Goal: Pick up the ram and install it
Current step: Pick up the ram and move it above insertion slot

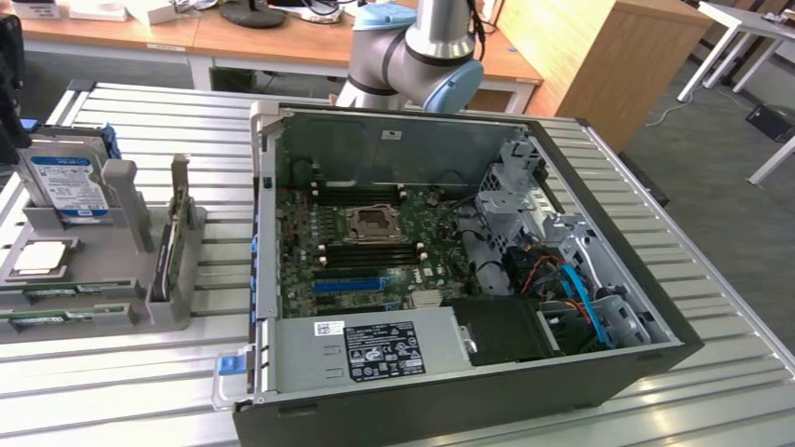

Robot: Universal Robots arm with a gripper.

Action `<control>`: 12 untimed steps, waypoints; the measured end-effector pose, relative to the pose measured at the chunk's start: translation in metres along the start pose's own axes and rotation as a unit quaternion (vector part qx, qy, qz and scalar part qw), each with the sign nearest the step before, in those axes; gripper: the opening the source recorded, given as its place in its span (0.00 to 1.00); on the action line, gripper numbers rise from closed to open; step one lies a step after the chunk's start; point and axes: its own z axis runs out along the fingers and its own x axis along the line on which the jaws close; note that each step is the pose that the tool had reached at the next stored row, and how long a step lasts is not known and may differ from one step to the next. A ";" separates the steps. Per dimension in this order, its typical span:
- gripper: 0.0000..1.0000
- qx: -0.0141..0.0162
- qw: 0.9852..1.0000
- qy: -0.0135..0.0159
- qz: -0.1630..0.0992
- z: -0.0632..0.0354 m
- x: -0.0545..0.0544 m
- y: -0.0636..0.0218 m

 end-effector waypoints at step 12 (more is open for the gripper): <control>0.36 0.000 1.000 0.000 0.000 0.0096 0.000 -0.0004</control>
